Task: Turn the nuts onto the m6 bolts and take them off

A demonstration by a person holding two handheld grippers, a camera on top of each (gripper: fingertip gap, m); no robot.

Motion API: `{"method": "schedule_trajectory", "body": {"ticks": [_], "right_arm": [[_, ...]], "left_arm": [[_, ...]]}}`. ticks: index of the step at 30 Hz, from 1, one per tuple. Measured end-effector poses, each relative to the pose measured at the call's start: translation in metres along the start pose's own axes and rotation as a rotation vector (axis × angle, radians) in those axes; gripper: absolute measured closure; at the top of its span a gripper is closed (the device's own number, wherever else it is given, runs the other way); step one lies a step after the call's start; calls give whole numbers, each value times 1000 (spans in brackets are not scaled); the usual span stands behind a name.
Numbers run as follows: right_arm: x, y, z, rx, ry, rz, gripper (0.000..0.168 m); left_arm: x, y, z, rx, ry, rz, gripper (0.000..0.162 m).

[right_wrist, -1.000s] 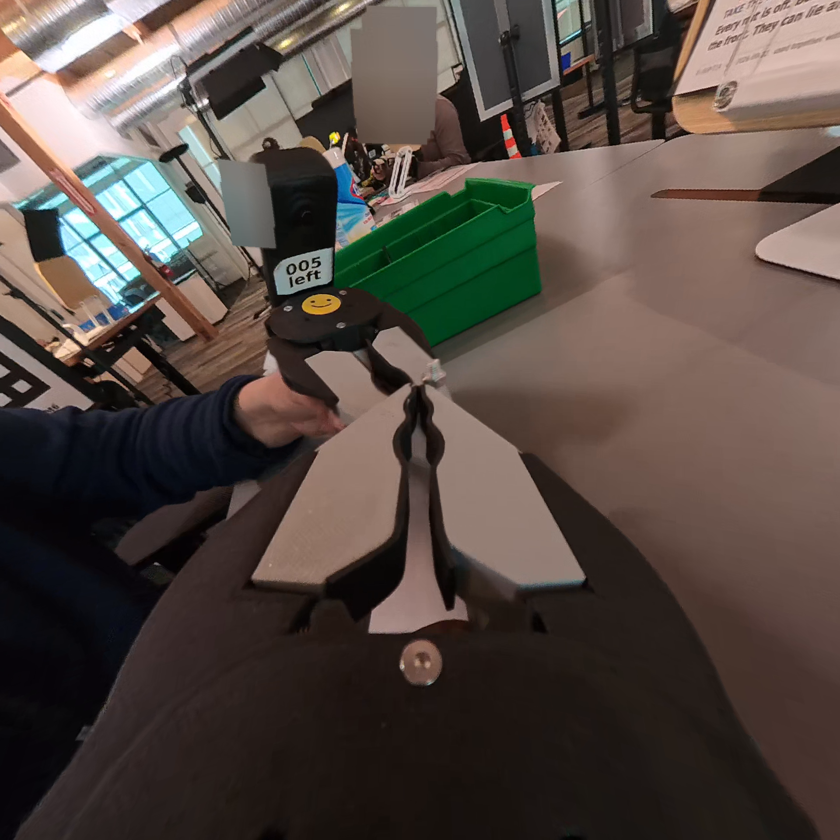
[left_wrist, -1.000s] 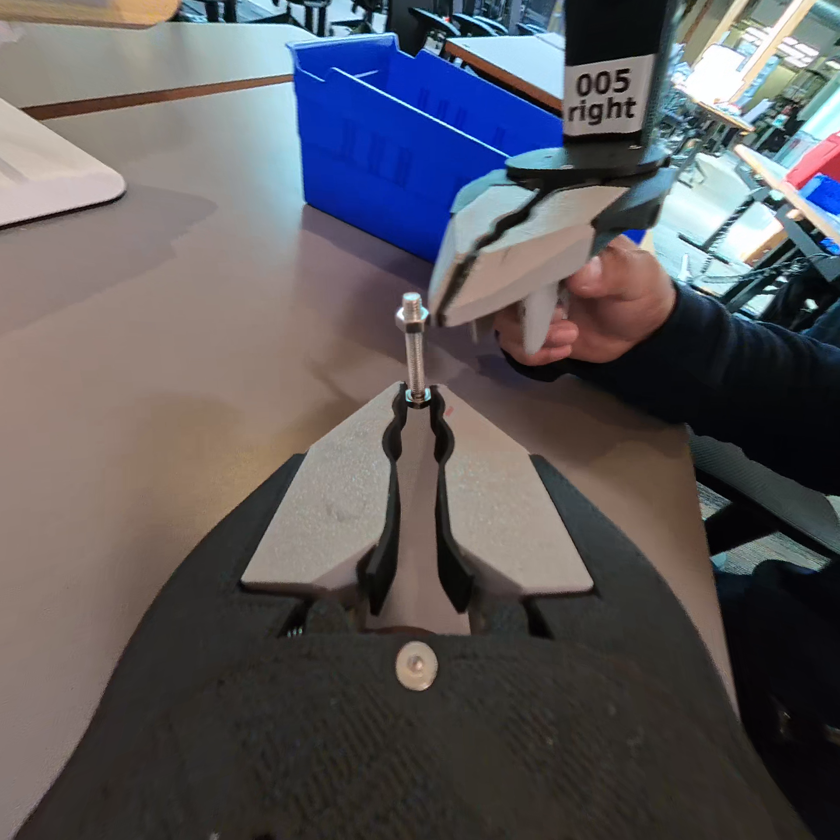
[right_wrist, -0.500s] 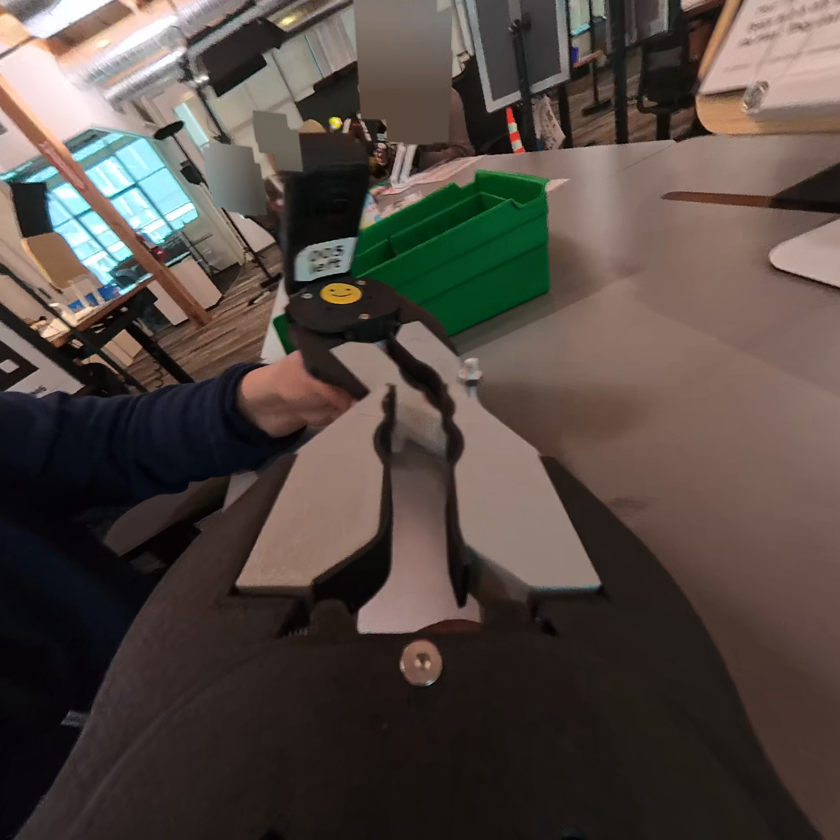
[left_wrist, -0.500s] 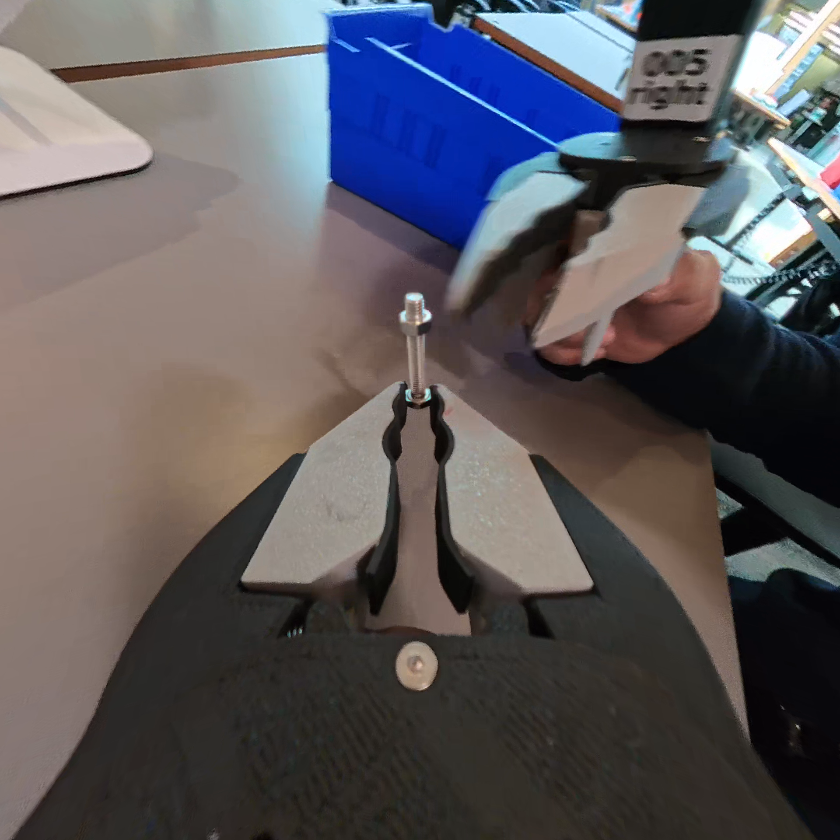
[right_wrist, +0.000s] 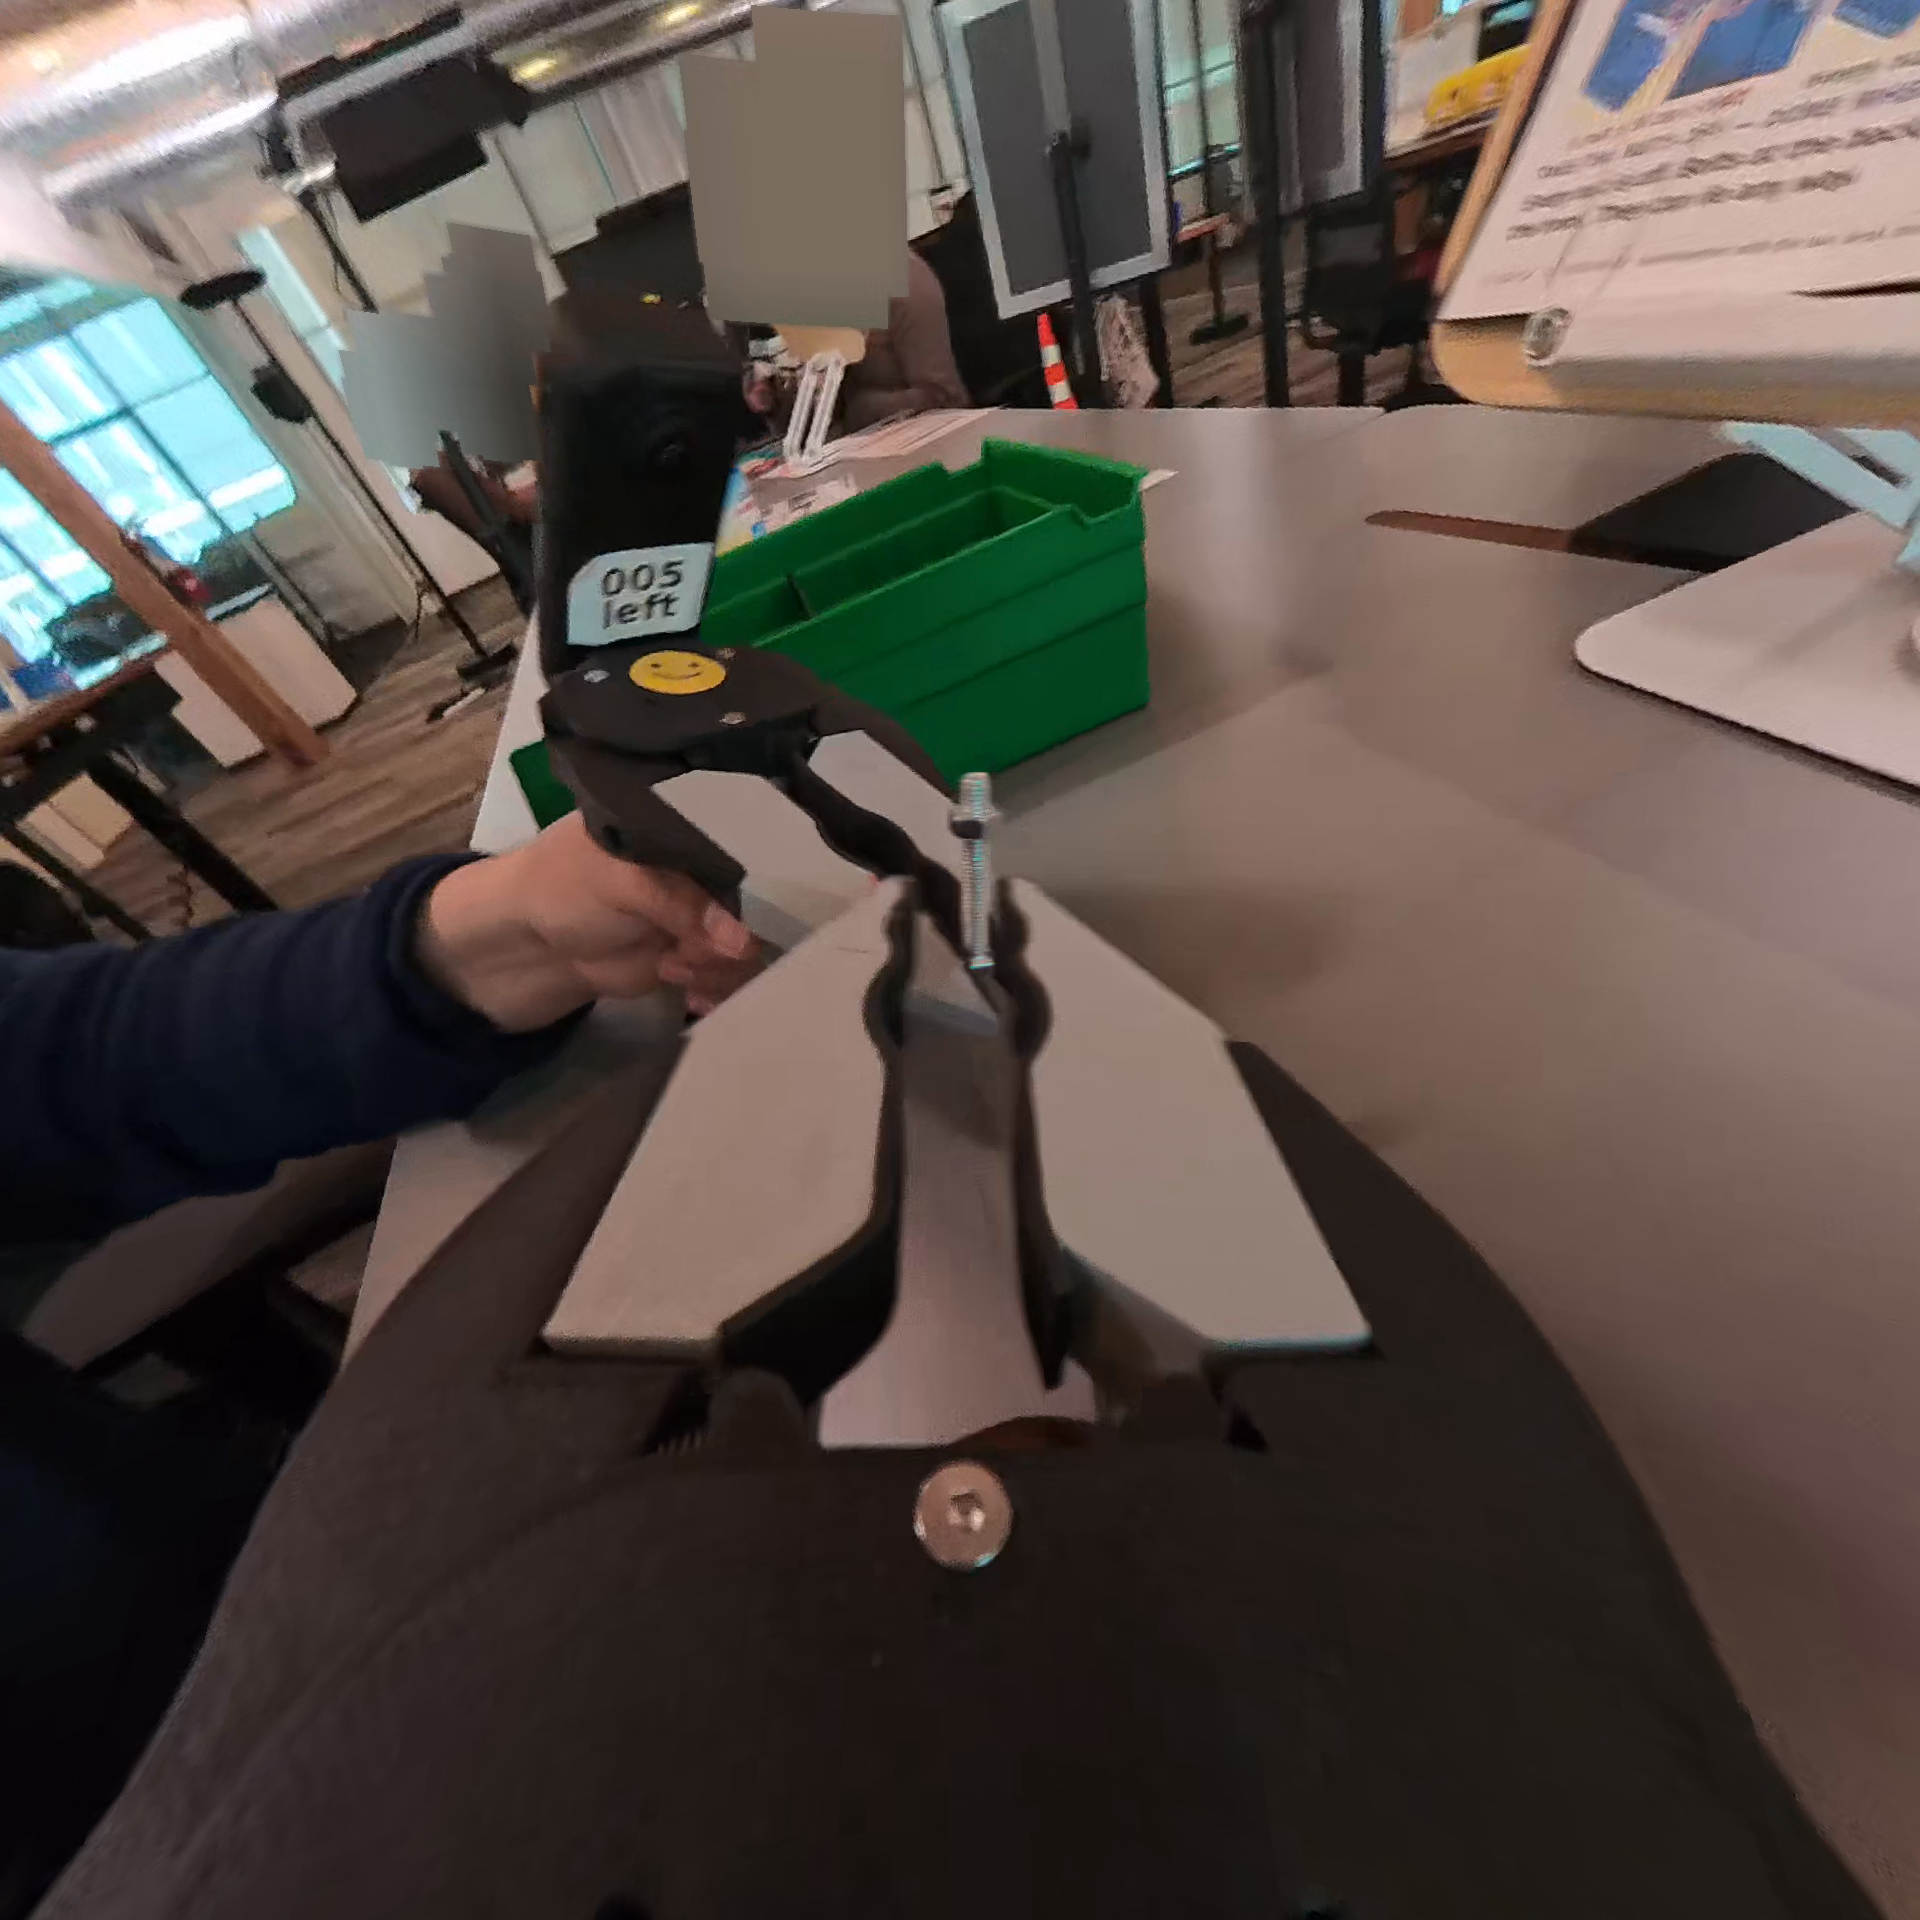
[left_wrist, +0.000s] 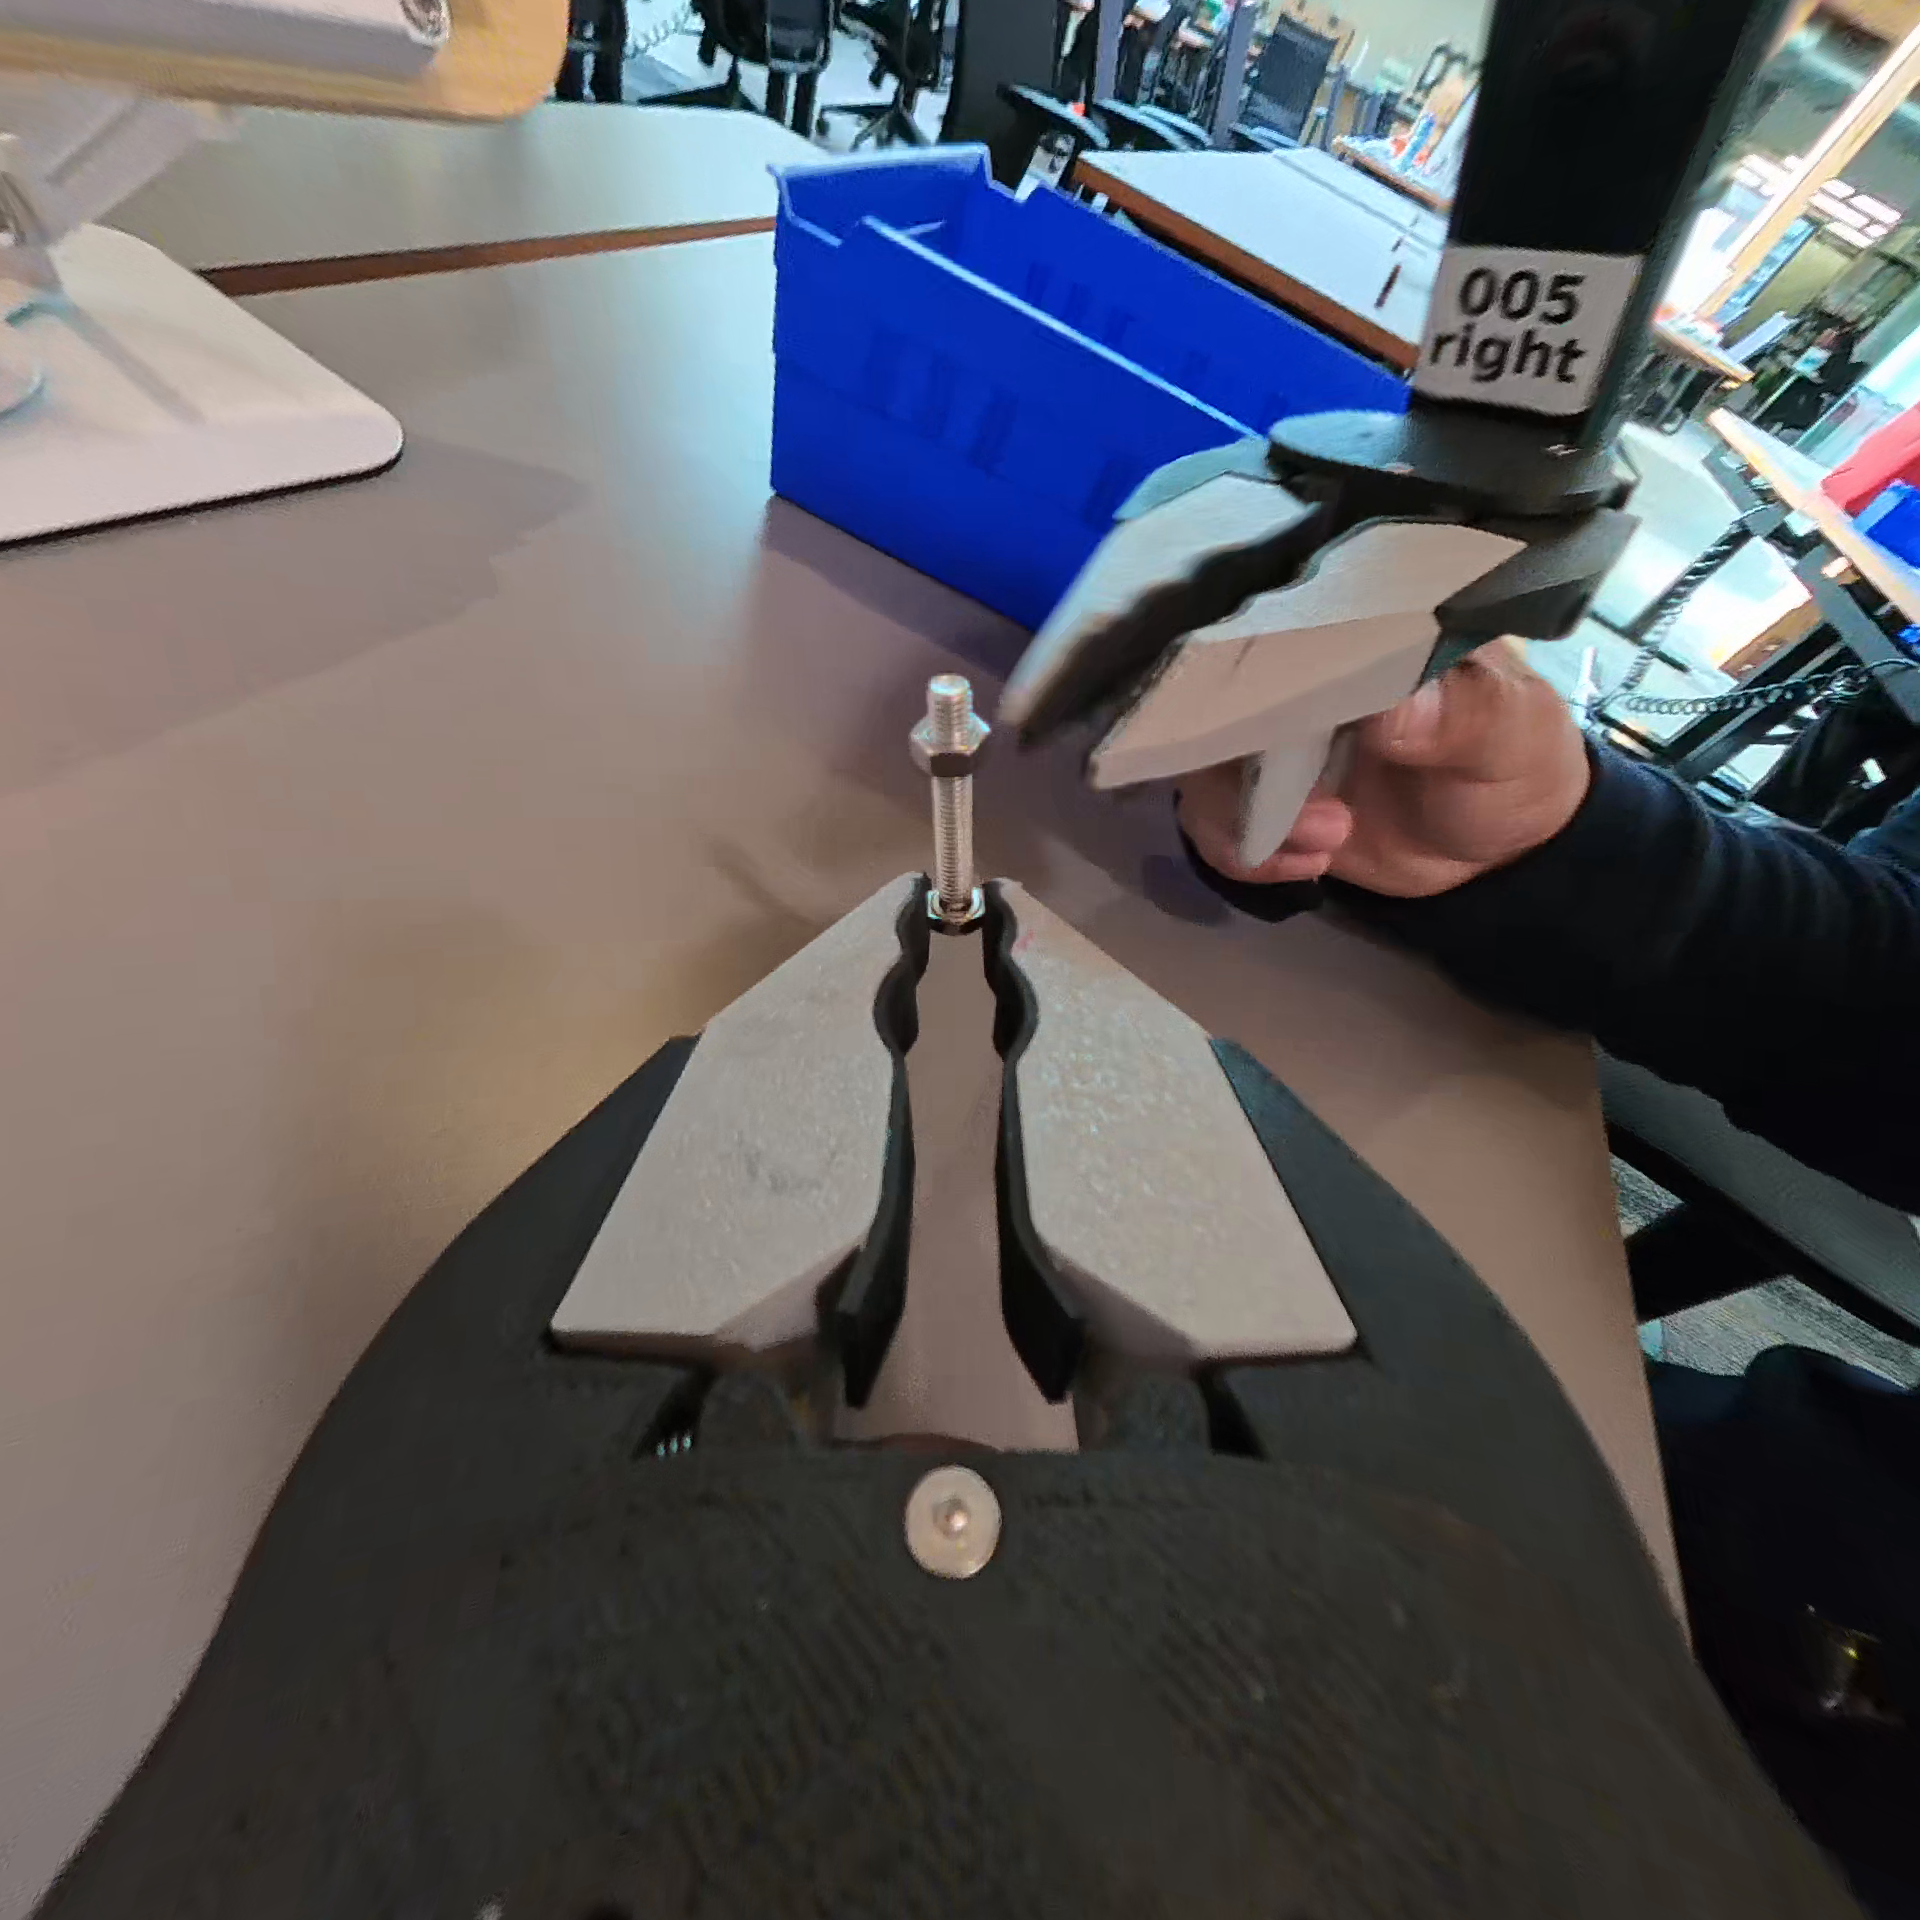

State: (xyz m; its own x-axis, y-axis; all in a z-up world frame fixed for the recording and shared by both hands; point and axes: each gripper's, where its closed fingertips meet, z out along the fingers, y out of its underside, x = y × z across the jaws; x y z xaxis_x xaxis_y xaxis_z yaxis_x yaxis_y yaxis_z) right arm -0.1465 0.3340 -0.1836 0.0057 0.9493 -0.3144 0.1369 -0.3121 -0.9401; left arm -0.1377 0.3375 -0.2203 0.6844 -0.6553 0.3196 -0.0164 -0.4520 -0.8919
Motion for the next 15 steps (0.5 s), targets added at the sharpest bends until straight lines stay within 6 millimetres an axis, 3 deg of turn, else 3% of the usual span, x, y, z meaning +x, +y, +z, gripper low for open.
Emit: {"method": "schedule_trajectory", "body": {"ticks": [1,2,4,5,9,15], "right_arm": [[3,1,2,-6,13,29,134],[2,4,4,-20,0,47,126],[-3,9,7,-37,-32,39,140],[-6,12,7,-48,-43,18,161],[-11,20,4,-81,-2,-59,162],[-16,12,-17,-6,106,-103,162]], "left_arm": [[3,-1,1,3,8,3,154],[7,1,3,-10,19,12,154],[16,8,10,-44,37,43,154],[21,12,13,-62,54,60,154],[33,18,20,-81,99,70,154],[47,11,20,-28,136,140,154]]}}
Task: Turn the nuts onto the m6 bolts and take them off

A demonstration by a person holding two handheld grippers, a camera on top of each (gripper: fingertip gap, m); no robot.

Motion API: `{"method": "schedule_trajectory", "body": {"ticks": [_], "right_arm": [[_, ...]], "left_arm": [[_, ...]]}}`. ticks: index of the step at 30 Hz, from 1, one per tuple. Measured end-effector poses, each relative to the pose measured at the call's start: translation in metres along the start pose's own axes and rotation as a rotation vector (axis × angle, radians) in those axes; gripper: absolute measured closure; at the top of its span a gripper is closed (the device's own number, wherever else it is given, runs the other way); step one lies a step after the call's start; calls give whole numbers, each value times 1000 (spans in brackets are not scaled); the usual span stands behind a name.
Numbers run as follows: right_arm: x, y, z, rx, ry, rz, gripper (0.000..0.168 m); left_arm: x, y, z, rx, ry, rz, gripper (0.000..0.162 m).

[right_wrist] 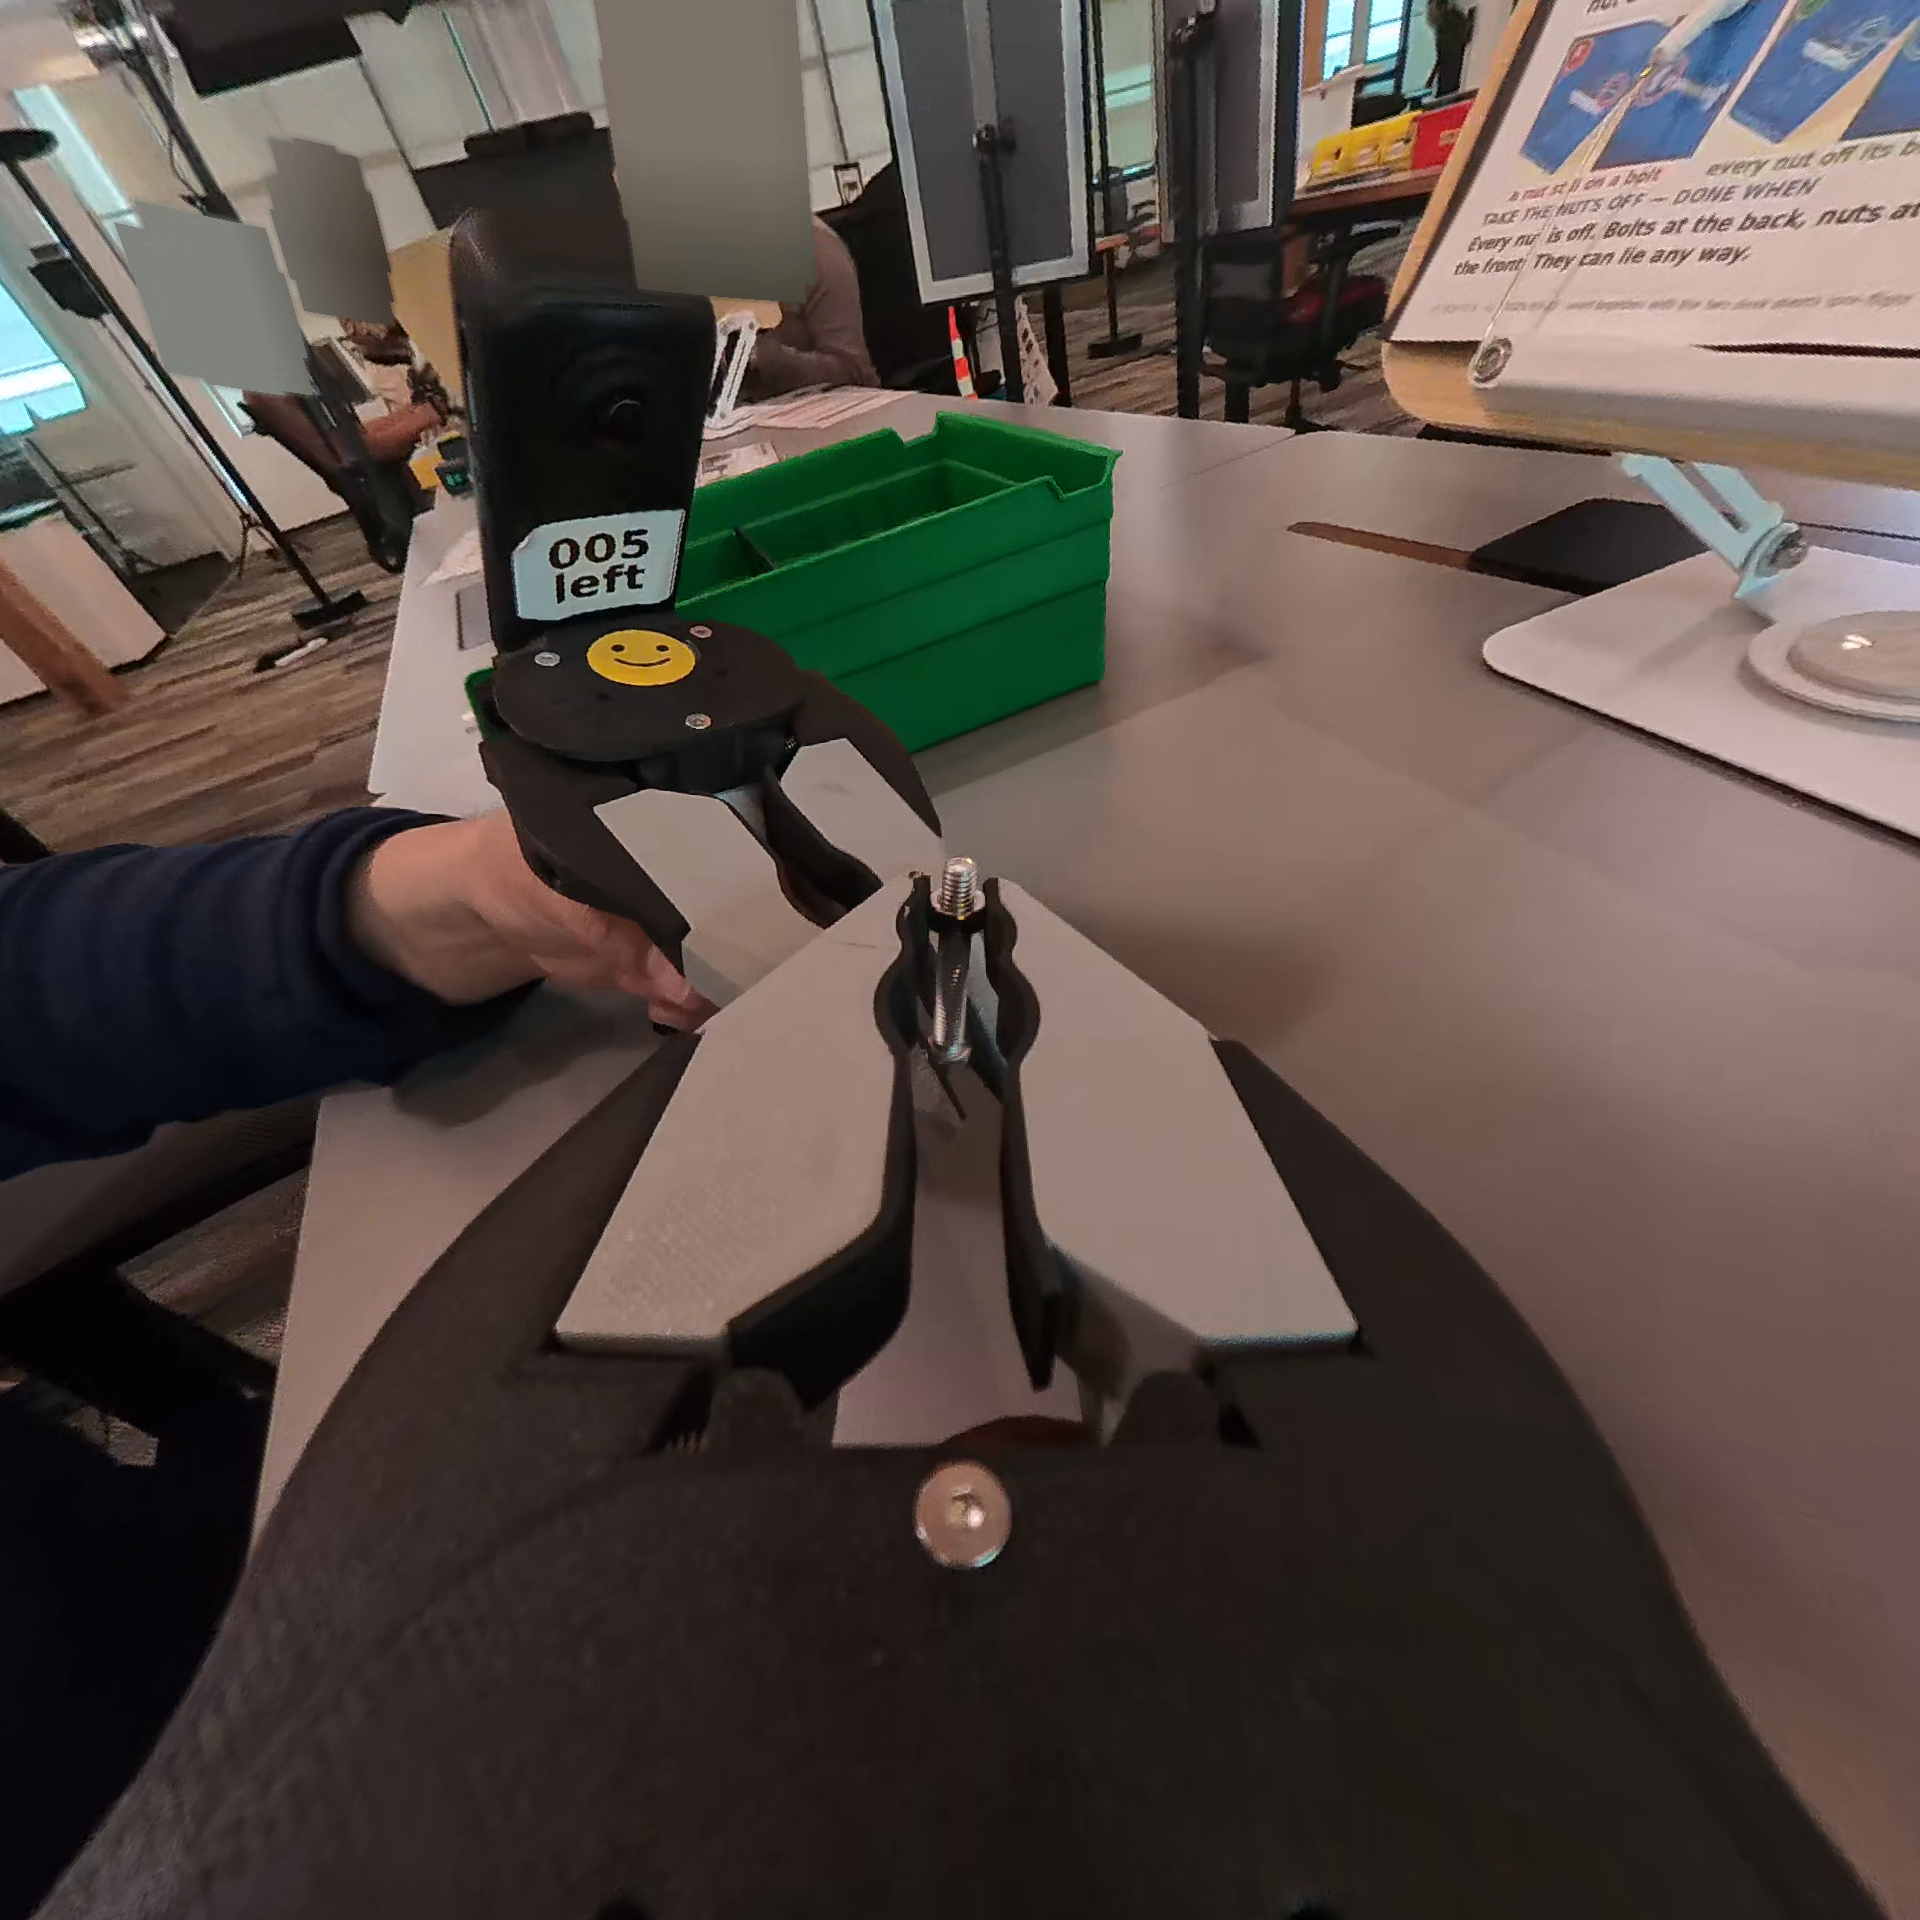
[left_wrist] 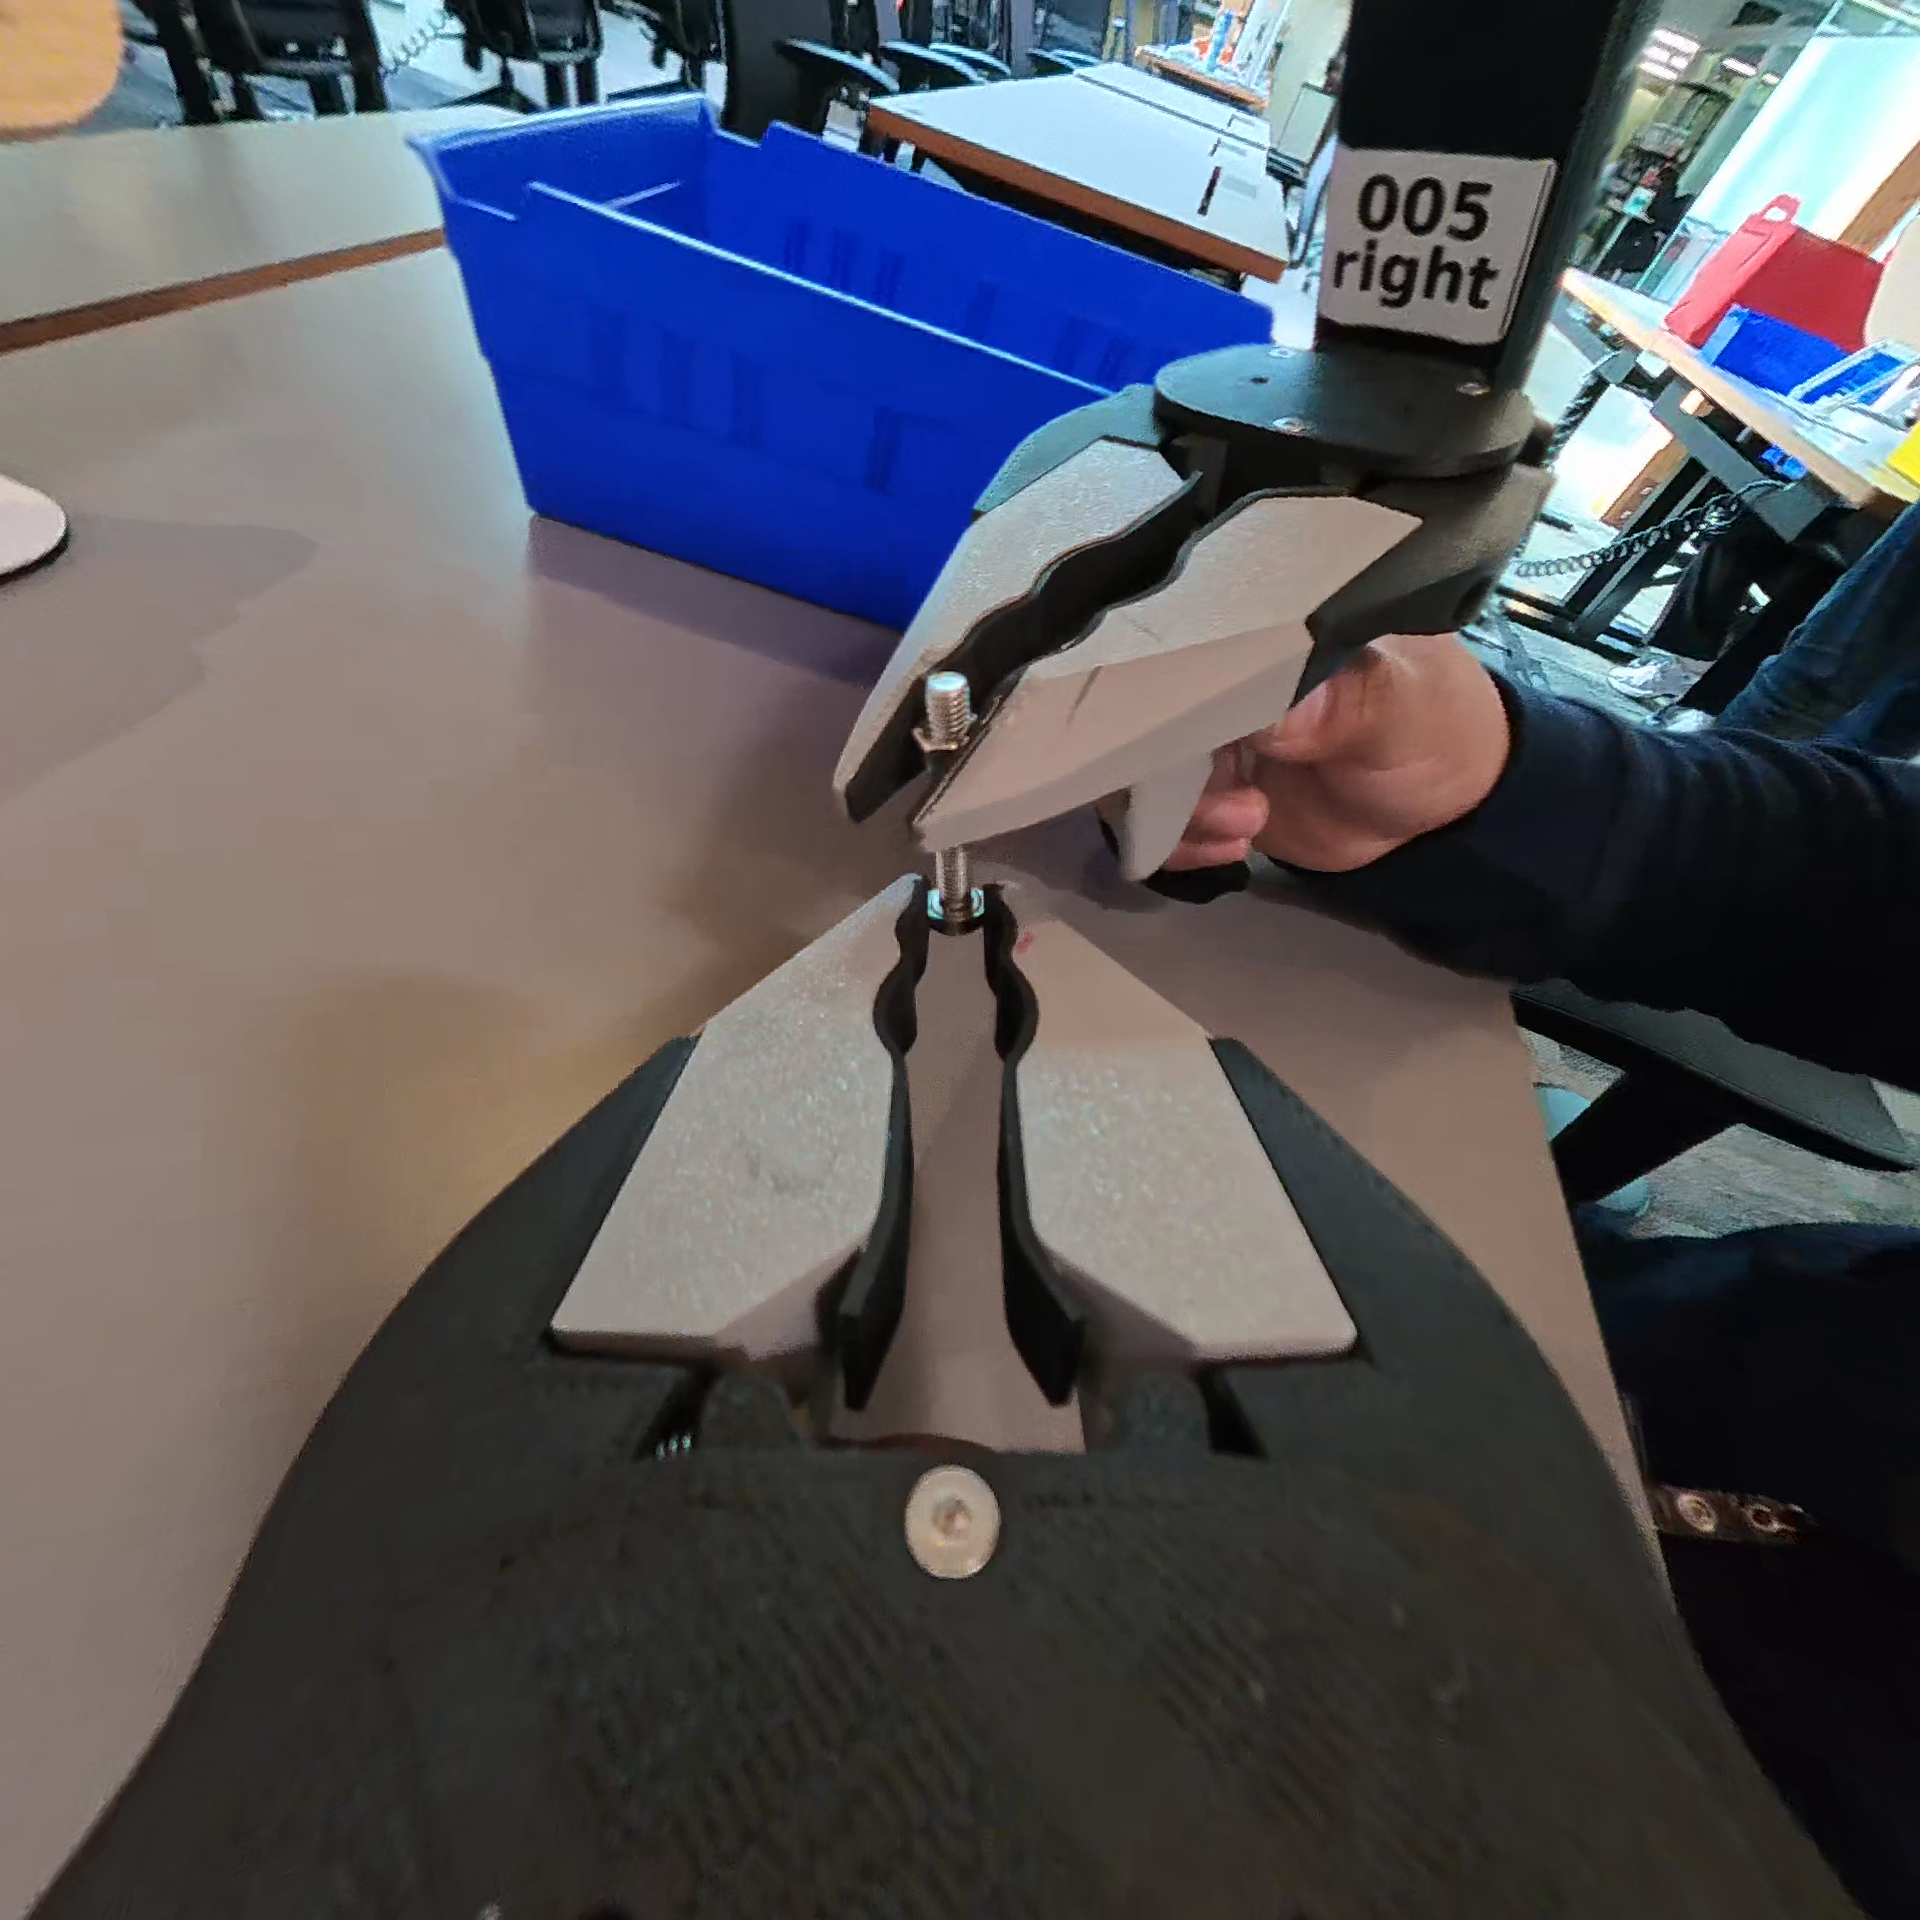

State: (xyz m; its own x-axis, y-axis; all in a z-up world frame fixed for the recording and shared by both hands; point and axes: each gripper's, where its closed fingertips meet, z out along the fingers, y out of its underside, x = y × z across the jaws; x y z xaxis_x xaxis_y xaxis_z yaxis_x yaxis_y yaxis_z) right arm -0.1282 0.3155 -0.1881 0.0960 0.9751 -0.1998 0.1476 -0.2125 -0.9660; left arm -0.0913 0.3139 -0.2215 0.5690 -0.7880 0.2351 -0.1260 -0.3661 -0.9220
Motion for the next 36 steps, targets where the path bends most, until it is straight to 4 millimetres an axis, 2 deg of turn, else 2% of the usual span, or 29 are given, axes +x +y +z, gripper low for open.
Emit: {"method": "schedule_trajectory", "body": {"ticks": [6,8,12,17,20,22,25,26,28,29,30,31,32,34,36], "right_arm": [[2,12,-11,11,22,68,162],[3,8,-15,35,31,87,162],[3,-8,-31,81,81,59,162],[-3,-28,-65,79,158,-17,162],[4,-52,-105,90,264,-88,162],[21,-70,-141,94,382,-128,162],[74,-81,-194,2,622,-174,162],[97,-76,-208,-60,694,-173,161],[145,-51,-230,-234,795,-106,162],[163,-38,-239,-314,824,-51,160],[173,-33,-248,-356,853,-15,152],[173,-37,-254,-357,863,-3,148],[165,-47,-255,-316,847,-23,145],[138,-66,-256,-229,806,-96,139],[109,-61,-255,-223,742,-122,133]], "left_arm": [[10,2,5,-8,18,63,153],[13,-1,4,13,22,67,152],[13,-4,3,33,30,49,139],[10,-1,4,12,15,45,134],[6,2,5,-12,-23,66,136],[3,4,6,-25,-46,76,138],[0,6,7,-41,-64,81,138],[0,6,7,-45,-62,80,139],[-1,7,8,-50,-67,79,139],[-1,8,8,-55,-74,83,139],[-3,9,8,-63,-88,94,138],[-5,10,7,-74,-113,110,136],[-8,11,6,-79,-146,125,132],[-7,13,2,-79,-198,139,121],[4,17,-6,-66,-216,113,116]]}}
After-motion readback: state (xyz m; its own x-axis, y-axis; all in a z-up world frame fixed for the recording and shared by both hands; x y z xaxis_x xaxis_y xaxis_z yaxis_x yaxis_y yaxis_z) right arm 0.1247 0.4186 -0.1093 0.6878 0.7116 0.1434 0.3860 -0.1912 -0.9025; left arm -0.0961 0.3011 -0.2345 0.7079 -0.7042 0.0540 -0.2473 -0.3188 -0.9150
